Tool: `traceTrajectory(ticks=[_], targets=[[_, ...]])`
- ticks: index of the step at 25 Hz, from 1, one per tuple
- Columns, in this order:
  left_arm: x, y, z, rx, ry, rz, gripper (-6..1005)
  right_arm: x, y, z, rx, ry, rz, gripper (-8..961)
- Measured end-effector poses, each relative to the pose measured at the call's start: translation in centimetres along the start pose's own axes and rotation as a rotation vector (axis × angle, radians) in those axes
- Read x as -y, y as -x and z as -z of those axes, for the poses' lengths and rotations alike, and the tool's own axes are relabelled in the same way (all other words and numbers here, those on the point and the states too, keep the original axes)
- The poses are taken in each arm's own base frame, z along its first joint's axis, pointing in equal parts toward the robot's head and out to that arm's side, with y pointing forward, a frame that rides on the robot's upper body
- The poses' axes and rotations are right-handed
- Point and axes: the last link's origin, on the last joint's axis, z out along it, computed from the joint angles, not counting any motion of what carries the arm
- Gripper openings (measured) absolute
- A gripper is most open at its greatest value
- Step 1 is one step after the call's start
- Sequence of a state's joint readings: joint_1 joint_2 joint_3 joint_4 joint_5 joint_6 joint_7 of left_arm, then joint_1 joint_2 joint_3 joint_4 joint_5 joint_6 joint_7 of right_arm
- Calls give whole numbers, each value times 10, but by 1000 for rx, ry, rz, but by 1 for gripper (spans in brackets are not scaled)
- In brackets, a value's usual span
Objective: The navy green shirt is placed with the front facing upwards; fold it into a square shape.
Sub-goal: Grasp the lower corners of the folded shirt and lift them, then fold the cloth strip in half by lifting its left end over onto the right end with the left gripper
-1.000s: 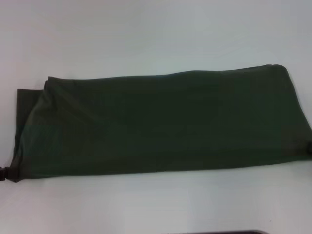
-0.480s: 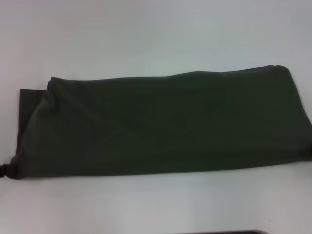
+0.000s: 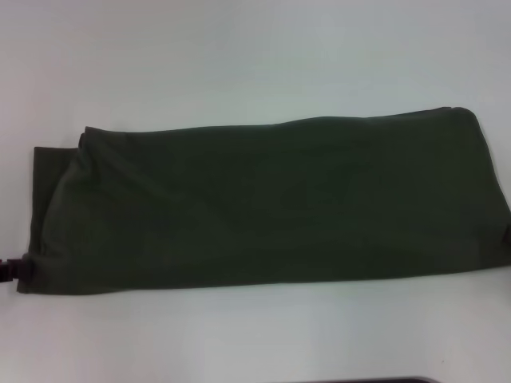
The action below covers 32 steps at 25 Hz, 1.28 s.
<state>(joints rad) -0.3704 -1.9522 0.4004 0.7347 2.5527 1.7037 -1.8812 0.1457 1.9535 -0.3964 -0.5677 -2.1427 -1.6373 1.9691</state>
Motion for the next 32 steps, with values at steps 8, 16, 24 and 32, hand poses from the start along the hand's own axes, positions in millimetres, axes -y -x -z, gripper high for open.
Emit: traceTrajectory(ticks=[8,16,24,32], targets=[[2,-6,4,-18,-18,14,122,-1,6,2,24,5,5,429],[3,-10,5,-28,-22,32,202,-1,13,7,58,9,8,684],[2,-31,13,-136,-20,5,362,-11,31,25,139,57,45,717],[-10,-66,16,-279,43,-64,620,-29,52,16,145,131,113,775]])
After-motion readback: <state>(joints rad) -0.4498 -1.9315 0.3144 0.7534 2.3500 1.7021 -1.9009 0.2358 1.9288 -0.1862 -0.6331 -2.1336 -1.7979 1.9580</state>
